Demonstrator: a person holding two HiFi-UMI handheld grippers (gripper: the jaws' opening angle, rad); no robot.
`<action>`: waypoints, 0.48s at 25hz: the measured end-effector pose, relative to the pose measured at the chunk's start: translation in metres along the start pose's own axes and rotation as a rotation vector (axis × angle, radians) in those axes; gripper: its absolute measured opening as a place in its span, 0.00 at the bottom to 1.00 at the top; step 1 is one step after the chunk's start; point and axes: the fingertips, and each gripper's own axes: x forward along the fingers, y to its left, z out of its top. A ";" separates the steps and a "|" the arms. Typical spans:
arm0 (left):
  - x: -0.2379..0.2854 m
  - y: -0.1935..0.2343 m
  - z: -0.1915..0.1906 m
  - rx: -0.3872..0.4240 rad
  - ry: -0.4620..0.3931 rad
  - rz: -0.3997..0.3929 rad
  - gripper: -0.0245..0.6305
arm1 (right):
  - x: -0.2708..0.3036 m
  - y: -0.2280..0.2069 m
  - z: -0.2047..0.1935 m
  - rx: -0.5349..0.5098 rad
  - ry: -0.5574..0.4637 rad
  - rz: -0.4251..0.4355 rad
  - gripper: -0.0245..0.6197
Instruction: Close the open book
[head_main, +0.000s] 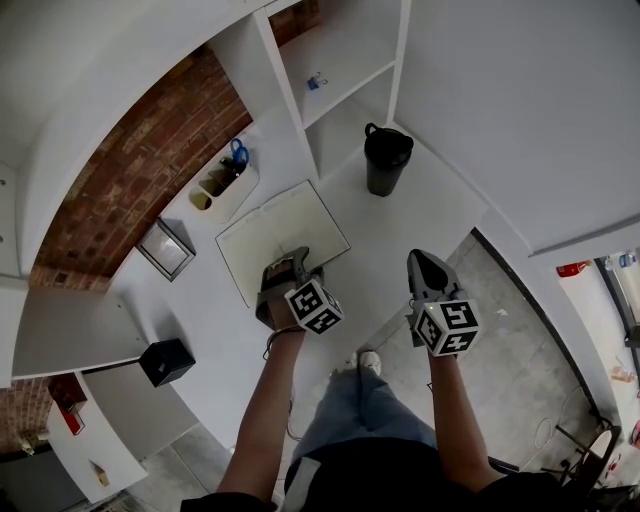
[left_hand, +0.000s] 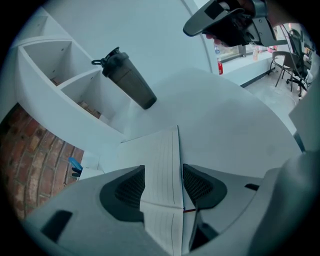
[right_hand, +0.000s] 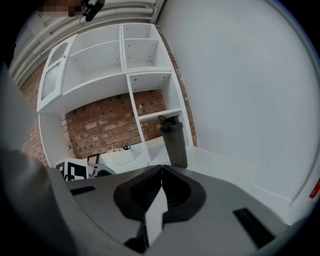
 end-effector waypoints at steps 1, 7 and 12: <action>0.001 0.000 0.000 0.003 0.003 0.000 0.39 | 0.001 0.000 0.000 0.000 0.001 0.000 0.04; 0.006 -0.002 0.000 0.041 0.018 0.006 0.38 | 0.005 -0.001 0.000 0.001 0.005 -0.001 0.04; 0.008 -0.006 0.001 0.085 0.019 0.012 0.33 | 0.009 0.001 -0.002 0.002 0.011 0.002 0.04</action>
